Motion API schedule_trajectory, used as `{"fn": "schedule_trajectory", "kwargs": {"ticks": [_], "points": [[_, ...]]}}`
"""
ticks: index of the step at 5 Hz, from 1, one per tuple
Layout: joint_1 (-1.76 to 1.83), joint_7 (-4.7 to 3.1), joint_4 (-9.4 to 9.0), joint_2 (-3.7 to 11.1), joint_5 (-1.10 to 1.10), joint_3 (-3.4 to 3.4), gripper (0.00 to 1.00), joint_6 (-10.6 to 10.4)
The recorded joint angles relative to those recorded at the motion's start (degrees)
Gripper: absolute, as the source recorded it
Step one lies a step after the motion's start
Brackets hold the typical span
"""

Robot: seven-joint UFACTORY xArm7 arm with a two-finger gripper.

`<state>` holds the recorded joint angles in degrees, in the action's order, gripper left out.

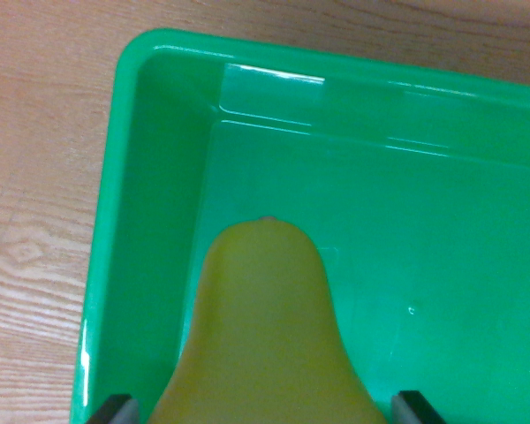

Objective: Pick fruit

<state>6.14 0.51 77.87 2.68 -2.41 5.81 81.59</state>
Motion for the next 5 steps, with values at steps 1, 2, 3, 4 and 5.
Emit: {"fn": "schedule_trajectory", "kwargs": {"ticks": [1,2,3,4,5], "points": [[0.00,0.00,0.00,0.00,0.00,0.00,1.00,0.00],[-0.04,0.03,1.29,-0.78,-0.05,0.01,1.00,2.06],[-0.04,0.03,1.29,-0.78,-0.05,0.01,1.00,2.06],[-0.07,0.05,2.33,-1.40,-0.09,0.03,1.00,3.73],[-0.07,0.05,2.33,-1.40,-0.09,0.03,1.00,3.73]]}}
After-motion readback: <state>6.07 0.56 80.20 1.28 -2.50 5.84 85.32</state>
